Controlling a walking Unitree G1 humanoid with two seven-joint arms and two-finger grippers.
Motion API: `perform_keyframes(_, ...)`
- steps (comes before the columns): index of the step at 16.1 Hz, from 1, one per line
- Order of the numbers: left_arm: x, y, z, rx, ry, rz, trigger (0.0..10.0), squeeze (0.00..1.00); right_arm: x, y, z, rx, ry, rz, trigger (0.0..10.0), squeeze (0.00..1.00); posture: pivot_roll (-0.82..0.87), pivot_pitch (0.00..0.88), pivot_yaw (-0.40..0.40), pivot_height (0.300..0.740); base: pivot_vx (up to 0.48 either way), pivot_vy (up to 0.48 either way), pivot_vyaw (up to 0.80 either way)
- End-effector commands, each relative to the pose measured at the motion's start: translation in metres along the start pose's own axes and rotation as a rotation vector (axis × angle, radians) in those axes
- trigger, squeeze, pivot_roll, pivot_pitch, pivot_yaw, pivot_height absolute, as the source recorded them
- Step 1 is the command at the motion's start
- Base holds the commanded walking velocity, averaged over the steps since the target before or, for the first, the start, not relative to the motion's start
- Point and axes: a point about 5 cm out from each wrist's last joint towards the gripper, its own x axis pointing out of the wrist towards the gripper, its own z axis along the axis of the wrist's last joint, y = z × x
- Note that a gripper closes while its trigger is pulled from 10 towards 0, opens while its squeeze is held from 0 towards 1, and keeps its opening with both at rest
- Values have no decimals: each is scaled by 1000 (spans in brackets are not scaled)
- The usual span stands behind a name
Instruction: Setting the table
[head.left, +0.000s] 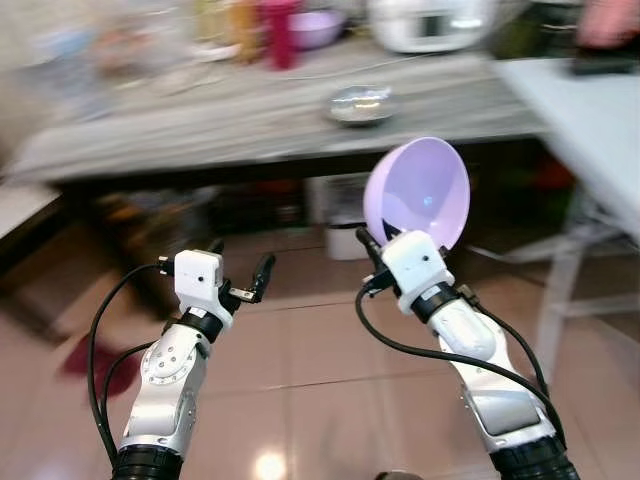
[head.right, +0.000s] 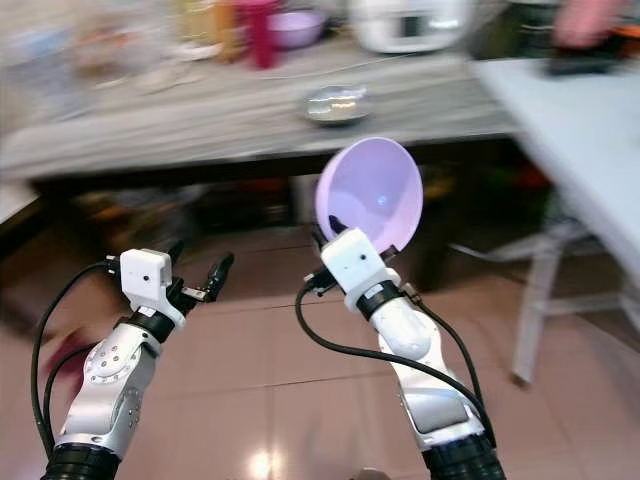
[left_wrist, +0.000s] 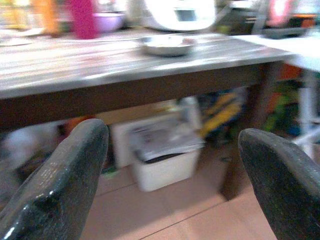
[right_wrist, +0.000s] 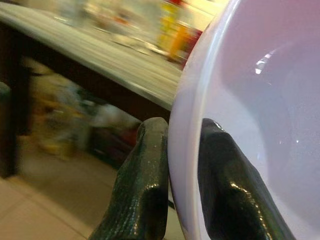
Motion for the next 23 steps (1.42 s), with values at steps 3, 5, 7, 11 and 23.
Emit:
perform_keyframes(3, 2, -4, 3, -3, -9, -23, 10000, 0, -5, -10, 4, -9, -11, -31, 10000, 0, -171, 110, 66, 740, 436, 0, 0)
perform_keyframes(5, 3, -5, 4, -5, -11, -29, 10000, 0, -4, -10, 4, -7, -9, -38, 10000, 0, -173, 109, 71, 740, 441, 0, 0)
perform_keyframes(7, 4, -5, 4, -6, -12, -32, 10000, 0, -5, -8, 7, -34, -28, -24, 10000, 0, -174, 108, 73, 740, 439, 0, 0)
perform_keyframes(11, 5, -7, 5, -11, -13, -40, 10000, 0, -4, -7, 7, -30, -29, -28, 10000, 0, -173, 106, 73, 740, 438, 0, 548)
perform_keyframes(23, 4, -8, 6, 9, -26, -7, 10000, 0, -6, -18, 7, -21, -18, -105, 10000, 0, -175, 102, 60, 740, 429, 0, 337)
